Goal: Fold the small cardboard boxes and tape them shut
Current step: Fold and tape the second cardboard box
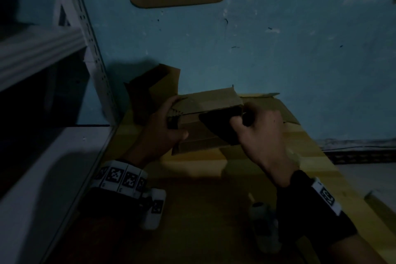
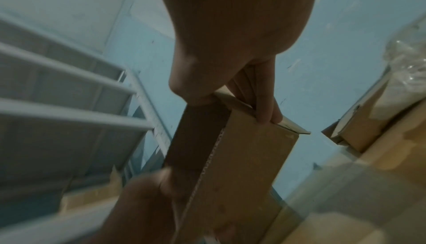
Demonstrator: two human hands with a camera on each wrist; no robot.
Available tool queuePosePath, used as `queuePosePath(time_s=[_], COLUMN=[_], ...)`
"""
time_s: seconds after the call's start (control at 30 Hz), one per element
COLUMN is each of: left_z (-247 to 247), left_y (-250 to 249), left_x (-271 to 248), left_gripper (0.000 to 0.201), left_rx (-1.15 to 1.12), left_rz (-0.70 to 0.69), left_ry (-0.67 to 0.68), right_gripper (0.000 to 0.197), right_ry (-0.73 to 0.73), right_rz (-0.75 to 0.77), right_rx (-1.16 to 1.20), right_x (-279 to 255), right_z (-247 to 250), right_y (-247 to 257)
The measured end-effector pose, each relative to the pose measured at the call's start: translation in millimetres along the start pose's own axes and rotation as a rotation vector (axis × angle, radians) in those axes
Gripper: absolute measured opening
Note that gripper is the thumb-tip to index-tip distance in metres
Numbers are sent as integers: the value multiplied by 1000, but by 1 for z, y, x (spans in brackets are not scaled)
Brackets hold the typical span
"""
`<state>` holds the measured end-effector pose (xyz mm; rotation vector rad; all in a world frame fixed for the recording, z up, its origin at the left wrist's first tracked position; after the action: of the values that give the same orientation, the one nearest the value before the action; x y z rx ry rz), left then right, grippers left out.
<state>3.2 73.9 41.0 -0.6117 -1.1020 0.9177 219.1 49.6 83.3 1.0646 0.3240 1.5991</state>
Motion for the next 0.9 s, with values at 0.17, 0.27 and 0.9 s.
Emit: queuePosePath(time_s=[0.17, 0.27, 0.9], left_z=[-7, -6, 15], left_y=[-8, -15, -12], left_x=[-2, 0, 3], left_gripper=[73, 57, 86], left_rx=[-111, -120, 67], left_rz=[5, -25, -44], left_ry=[69, 18, -55], right_gripper=[22, 39, 41], right_ry=[-9, -47, 76], right_rz=[-87, -138, -254], right_rx=[178, 263, 587], right_x=[9, 15, 13], right_z=[12, 17, 23], right_y=[-16, -28, -20])
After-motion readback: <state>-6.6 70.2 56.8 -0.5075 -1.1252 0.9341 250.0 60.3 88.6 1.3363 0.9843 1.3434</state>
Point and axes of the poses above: each hand's wrist, its own x-axis towards the middle knuckle, its own z-axis out of the back of the hand, y = z × x, the point moved 7 cm from there along x, towards the middle knuckle, and after that the axes turned 9 degrees about -z, right-handed, at the moved point
